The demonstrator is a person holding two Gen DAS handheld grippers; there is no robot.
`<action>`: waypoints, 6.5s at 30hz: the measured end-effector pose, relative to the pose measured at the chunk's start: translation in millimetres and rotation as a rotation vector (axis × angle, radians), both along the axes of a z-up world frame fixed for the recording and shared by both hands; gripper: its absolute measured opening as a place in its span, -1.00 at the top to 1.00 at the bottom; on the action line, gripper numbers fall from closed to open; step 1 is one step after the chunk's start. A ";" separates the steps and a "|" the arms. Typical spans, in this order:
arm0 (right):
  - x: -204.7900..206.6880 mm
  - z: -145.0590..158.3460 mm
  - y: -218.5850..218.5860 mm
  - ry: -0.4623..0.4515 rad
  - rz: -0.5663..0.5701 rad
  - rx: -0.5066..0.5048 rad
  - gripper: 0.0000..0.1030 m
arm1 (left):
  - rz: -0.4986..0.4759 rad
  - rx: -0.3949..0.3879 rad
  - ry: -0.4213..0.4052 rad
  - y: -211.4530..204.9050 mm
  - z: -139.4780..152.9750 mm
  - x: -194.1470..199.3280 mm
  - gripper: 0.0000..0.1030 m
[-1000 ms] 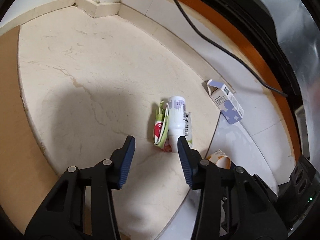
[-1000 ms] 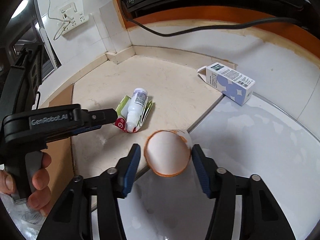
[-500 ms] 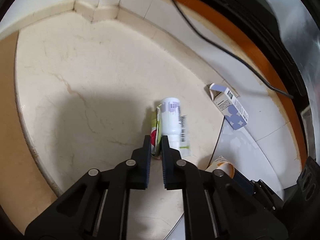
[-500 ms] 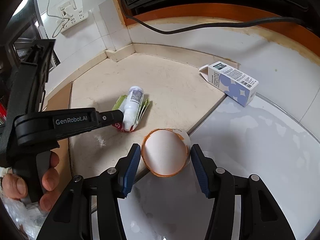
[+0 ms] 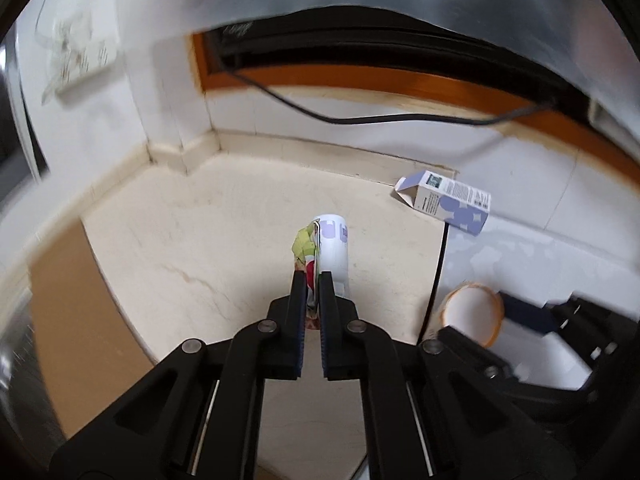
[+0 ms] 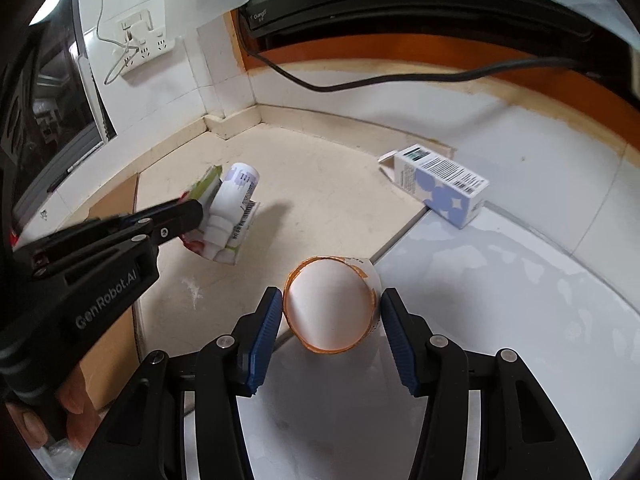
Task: Collect trash
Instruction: 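Carry the green packet and cup down over the trash bin with both tools, then open both tools to drop the packet and cup into the bin, then raise both tools back up toward the counter, then grasp the white dropper bottle with the left tool while the right tool grasps the white-and-blue box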
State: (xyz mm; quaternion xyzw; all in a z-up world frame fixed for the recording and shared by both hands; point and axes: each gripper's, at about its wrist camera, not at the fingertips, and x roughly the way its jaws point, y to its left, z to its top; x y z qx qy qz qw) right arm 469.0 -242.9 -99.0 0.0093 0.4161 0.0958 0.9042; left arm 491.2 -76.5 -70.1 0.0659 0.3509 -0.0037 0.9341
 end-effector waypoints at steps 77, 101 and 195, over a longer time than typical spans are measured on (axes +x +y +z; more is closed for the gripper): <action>-391.6 -200.8 73.3 0.318 0.120 0.005 0.01 | -0.030 -0.083 0.429 43.5 -226.2 -371.9 0.94; -322.5 -348.0 61.8 0.556 0.067 0.092 -0.03 | -0.073 -0.067 0.569 43.5 -333.1 -298.2 0.75; -150.5 100.7 -98.2 0.012 -0.056 0.079 -0.18 | -0.266 -0.091 0.268 -30.7 -17.9 -85.7 -0.19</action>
